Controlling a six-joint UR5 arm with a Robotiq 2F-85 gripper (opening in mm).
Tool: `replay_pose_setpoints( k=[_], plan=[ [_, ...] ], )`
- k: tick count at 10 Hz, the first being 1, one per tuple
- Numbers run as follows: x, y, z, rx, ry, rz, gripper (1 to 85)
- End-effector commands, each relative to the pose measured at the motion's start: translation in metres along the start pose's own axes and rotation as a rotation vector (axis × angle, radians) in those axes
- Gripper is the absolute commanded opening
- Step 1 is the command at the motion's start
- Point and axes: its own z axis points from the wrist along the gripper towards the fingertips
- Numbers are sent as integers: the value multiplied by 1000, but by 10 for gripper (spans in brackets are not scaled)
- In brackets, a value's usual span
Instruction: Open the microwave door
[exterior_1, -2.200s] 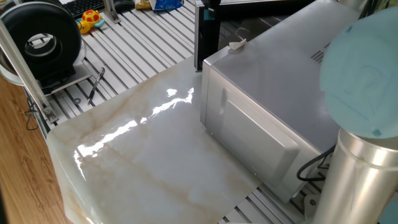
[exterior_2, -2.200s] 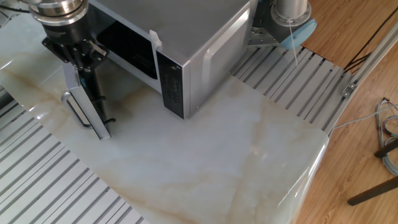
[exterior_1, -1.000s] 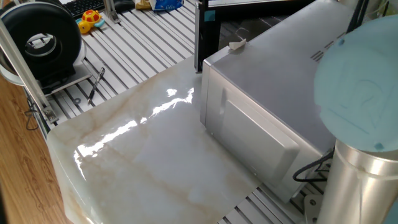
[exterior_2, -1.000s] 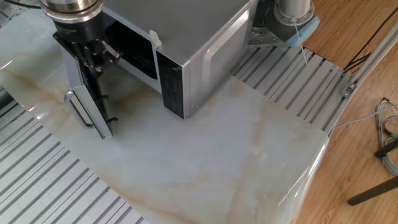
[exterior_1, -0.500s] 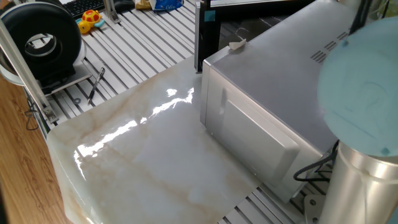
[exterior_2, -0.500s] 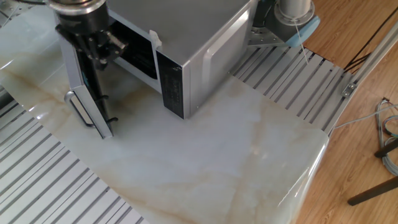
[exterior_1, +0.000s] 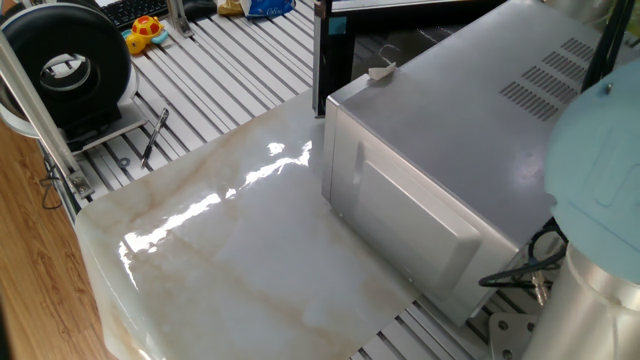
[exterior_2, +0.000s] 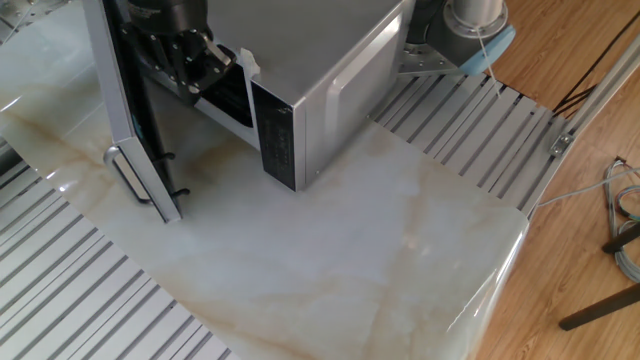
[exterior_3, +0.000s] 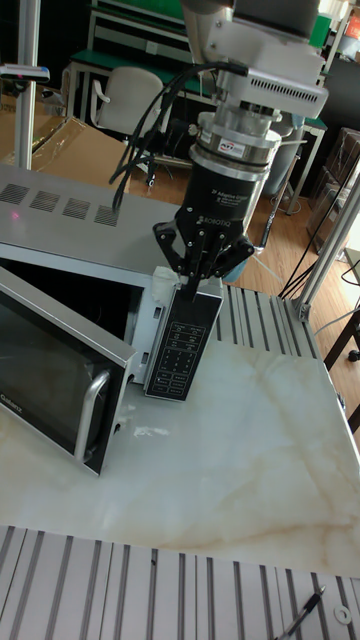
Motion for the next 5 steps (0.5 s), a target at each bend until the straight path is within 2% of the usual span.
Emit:
replay_pose_setpoints(
  k=[1, 5],
  plan=[
    [-6, 16, -3, -32, -16, 20, 10],
    [-13, 13, 4, -33, -17, 20, 10]
  ],
)
